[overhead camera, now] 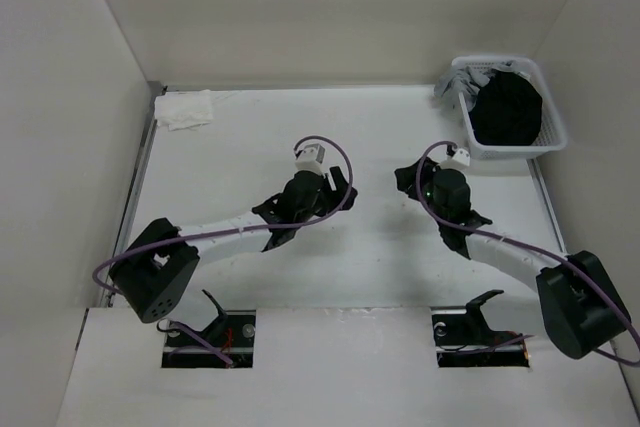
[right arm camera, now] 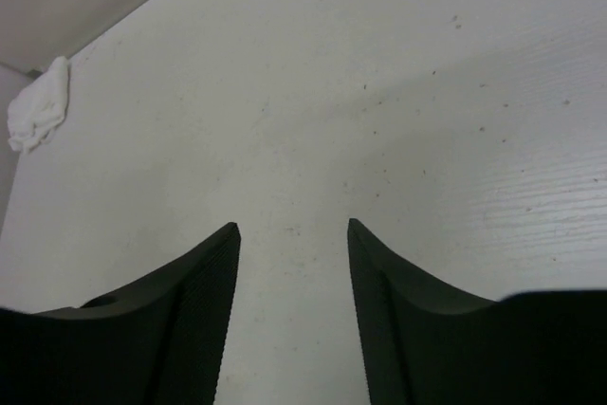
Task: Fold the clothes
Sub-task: Grab the tank top from the pile
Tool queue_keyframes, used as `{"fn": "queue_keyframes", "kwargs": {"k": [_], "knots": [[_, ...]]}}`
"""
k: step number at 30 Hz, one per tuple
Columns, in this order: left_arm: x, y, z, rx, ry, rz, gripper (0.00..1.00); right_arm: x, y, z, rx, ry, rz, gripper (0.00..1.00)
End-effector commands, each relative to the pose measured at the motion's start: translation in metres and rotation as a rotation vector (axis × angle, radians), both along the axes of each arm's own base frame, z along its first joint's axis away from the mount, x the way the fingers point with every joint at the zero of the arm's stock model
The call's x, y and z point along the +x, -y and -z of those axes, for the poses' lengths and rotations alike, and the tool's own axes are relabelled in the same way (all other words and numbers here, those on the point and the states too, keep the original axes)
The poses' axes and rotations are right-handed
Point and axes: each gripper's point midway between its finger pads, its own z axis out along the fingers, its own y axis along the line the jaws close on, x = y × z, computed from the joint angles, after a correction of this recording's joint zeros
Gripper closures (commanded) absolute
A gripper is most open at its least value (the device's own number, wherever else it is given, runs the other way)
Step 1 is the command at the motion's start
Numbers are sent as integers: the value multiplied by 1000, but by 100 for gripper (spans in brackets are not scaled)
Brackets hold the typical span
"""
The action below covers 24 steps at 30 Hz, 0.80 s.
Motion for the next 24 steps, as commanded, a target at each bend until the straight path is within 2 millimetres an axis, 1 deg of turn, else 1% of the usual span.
{"fn": "queue_keyframes", "kwargs": {"k": [1,3,4,5,6,7,8,9,10,12,13,14,16,17,18,19,20,21,23,24], "knots": [[-11,19,-13,-18,75,95,36,20,13,-51,14,92,60,54],[-20,27,-7,-5,85,131,37,28,19,-64,14,103,83,71],[-25,30,-7,-5,95,150,38,30,21,-68,14,103,89,75],[-30,34,-6,-4,112,168,43,36,28,-76,4,103,110,87],[-34,38,-6,-3,138,190,54,48,46,-86,-26,95,160,96],[-38,41,-6,-5,155,208,65,58,67,-91,-43,75,220,98],[-41,43,-6,-2,165,220,78,72,96,-95,-62,46,299,98],[-43,45,-6,-1,170,226,85,83,120,-96,-75,27,362,98],[-43,44,-6,1,172,226,87,91,139,-96,-81,15,412,98],[-42,43,-3,-1,169,217,89,111,196,-89,-98,-28,548,96],[-40,42,-1,-3,163,213,89,121,228,-83,-103,-57,616,92],[-37,39,1,-4,158,206,86,131,260,-74,-108,-90,681,86],[-36,37,4,-10,147,205,77,144,296,-61,-109,-132,742,75],[-35,36,4,-17,142,204,72,152,315,-51,-113,-161,765,66],[-34,36,4,-25,142,200,69,156,324,-46,-116,-176,777,61],[-32,34,5,-34,144,192,64,163,339,-39,-116,-199,783,54],[-31,33,7,-38,140,189,62,169,348,-35,-115,-207,785,50],[-29,32,11,-42,129,184,59,174,366,-29,-125,-224,797,43],[-29,32,12,-50,118,189,56,177,378,-24,-133,-237,809,39],[-29,32,12,-59,112,192,55,179,384,-17,-143,-251,809,37]]}}
